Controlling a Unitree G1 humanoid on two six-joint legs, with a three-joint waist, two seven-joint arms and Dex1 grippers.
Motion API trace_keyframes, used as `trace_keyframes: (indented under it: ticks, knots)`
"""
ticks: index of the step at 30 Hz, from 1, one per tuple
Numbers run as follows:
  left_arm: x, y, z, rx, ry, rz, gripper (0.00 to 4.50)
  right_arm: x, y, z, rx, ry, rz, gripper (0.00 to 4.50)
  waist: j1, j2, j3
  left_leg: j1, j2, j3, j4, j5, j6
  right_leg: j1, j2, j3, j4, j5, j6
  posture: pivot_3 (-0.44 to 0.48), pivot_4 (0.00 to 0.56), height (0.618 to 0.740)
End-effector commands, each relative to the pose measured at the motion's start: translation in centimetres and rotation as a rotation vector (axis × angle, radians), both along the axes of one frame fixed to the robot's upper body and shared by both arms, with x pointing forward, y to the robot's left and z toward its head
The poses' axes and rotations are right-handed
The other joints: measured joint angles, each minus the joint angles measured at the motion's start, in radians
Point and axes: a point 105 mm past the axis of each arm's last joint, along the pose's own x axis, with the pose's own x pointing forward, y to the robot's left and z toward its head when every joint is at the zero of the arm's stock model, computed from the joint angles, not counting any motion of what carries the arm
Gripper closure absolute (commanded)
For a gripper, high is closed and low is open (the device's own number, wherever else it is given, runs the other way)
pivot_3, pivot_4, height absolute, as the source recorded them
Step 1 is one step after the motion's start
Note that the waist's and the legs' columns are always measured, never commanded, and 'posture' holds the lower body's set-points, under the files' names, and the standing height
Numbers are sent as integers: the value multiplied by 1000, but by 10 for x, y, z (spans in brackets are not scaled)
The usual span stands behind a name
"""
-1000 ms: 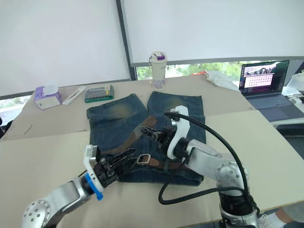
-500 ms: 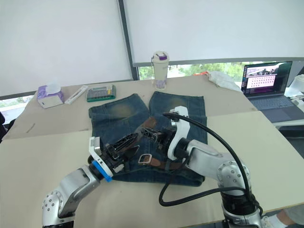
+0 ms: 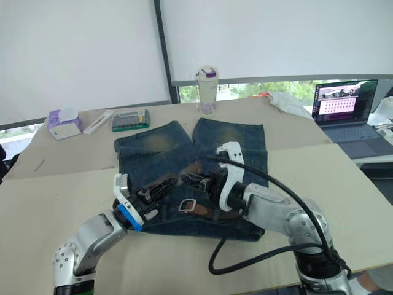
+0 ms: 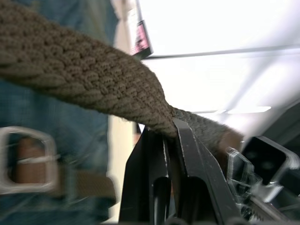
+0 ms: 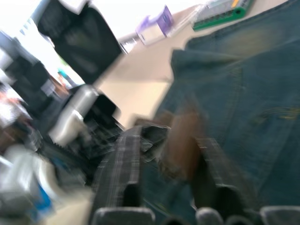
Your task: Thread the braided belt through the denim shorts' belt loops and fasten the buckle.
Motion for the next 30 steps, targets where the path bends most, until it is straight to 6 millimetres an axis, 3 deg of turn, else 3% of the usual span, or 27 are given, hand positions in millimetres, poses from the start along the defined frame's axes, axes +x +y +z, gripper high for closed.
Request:
trace_keyframes:
  ticks: [1, 5, 9, 11, 14, 18, 24, 30]
  knots:
    - [5, 21, 7, 4, -31, 62, 4500, -8, -3, -10, -186, -150, 74, 1677, 1, -1, 1, 0, 0, 0, 0, 0, 0, 0, 0, 0, 0, 0, 0, 0, 150, 740]
    - [20, 41, 15, -5, -17, 169, 4500, -12, -5, -25, -275, -196, 162, 1677, 5, -4, 2, 0, 0, -1, 0, 1, -1, 1, 0, -2, 0, 0, 0, 0, 150, 740]
    - [41, 69, 22, -16, 35, 317, 4500, -14, -14, -52, -464, -244, 264, 1677, 13, -5, 3, 0, 1, -1, 0, 1, -2, 1, -1, -1, -1, 0, 0, 0, 150, 740]
    - [44, 71, 22, -16, 44, 323, 4500, -13, -15, -61, -525, -286, 296, 1677, 13, -6, 3, 0, 1, -1, 0, 1, -3, 0, -1, -1, -1, 0, 0, 0, 150, 740]
    - [33, 61, 12, 104, 39, 210, 4500, -8, -8, -58, -511, -346, 318, 1677, 10, -8, 4, 0, 1, -1, 0, 2, -4, 0, 0, -1, -1, 0, 0, 0, 150, 740]
    - [18, 73, -5, 218, 68, 143, 4500, -4, 0, -58, -515, -399, 373, 1677, 2, -8, 5, 1, 1, -1, -2, 2, -5, 0, 1, -1, 0, 0, 0, 0, 150, 740]
    - [5, 69, -16, 233, 86, 110, 4500, 17, 3, -70, -607, -458, 356, 1677, 12, -8, 6, 2, -1, -3, -2, 3, -5, 0, -1, -2, 0, 0, 0, 0, 150, 740]
    - [-1, 53, -15, 225, 79, 100, 4500, 15, 0, -80, -639, -430, 351, 3544, 13, -8, 6, 2, 0, -3, -2, 3, -5, 0, -1, -2, 0, 0, -1, 0, 150, 740]
